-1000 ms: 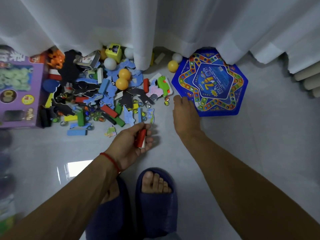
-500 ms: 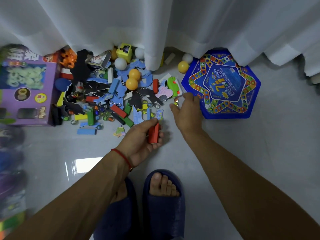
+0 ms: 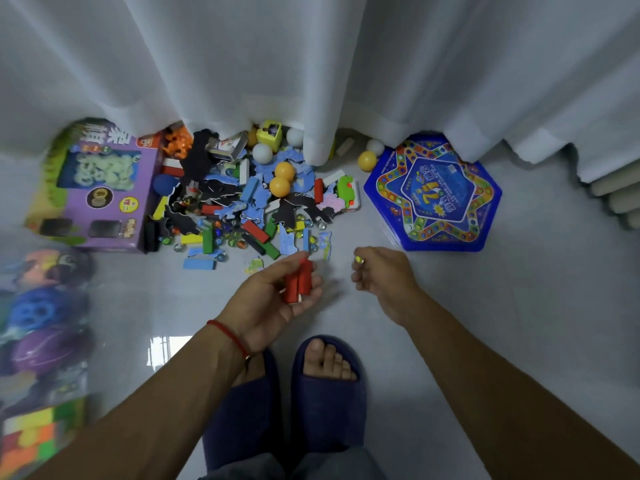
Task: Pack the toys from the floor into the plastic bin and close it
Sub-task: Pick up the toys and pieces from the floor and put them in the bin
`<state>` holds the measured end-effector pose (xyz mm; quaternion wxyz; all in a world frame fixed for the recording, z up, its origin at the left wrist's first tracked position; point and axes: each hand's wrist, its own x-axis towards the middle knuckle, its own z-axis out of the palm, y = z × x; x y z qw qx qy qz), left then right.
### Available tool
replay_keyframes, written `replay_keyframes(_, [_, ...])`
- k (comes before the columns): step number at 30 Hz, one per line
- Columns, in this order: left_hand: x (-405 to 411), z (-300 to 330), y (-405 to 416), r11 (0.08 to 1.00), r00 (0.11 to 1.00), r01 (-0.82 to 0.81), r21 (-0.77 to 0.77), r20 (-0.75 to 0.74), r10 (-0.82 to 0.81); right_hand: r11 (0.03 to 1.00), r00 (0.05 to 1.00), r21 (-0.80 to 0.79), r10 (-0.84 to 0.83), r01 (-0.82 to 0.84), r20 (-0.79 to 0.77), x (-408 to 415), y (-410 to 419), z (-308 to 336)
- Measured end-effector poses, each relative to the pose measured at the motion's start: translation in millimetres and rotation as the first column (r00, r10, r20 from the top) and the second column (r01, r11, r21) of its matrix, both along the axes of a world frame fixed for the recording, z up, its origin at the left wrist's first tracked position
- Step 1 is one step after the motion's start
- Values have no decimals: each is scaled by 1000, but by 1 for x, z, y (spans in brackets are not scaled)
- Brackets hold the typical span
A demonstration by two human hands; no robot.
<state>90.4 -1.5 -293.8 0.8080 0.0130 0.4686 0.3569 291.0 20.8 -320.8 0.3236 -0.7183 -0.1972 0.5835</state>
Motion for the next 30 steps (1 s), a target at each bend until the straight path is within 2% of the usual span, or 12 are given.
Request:
replay_keyframes(2, [-16, 28, -14, 1000, 999, -25, 4, 31, 25, 999, 963, -42, -25, 14, -268, -3, -16, 42])
replay_keyframes(4, [-38, 61, -29, 997, 997, -74, 36, 28, 73, 998, 914, -32, 37, -54, -403, -12, -20, 87])
replay_keyframes(6, [-64, 96, -47, 986, 988, -151, 71, 17, 150, 978, 902, -9, 188, -208, -388, -36, -19, 137])
replay_keyframes(8, [-96, 131, -69, 964, 969, -249, 96, 15, 248, 901, 863, -1, 417, -435, -285, -73, -16, 184])
replay_keyframes(11, [-155, 172, -108, 910, 914, -393, 134, -46, 402, 705, 690, 2, 695, -710, -204, -147, -19, 235])
replay_keyframes(14, [-221, 200, -149, 849, 841, -502, 166, -137, 523, 577, 545, 49, 793, -815, -271, -231, -35, 269])
replay_keyframes(17, [-271, 219, -178, 806, 788, -563, 184, -174, 591, 565, 514, 128, 807, -815, -290, -308, -49, 278])
replay_keyframes(21, [-295, 233, -191, 772, 744, -590, 238, -212, 634, 563, 548, 177, 826, -807, -131, -358, -50, 280])
replay_keyframes(24, [-280, 236, -177, 799, 743, -505, 328, -305, 595, 476, 490, 158, 869, -865, 64, -332, -28, 287])
replay_keyframes(27, [-246, 221, -147, 805, 704, -381, 454, -422, 571, 350, 344, 47, 869, -935, 355, -270, 7, 279])
replay_keyframes(30, [-199, 196, -111, 835, 701, -227, 501, -512, 497, 225, 79, -201, 829, -953, 554, -194, 38, 241])
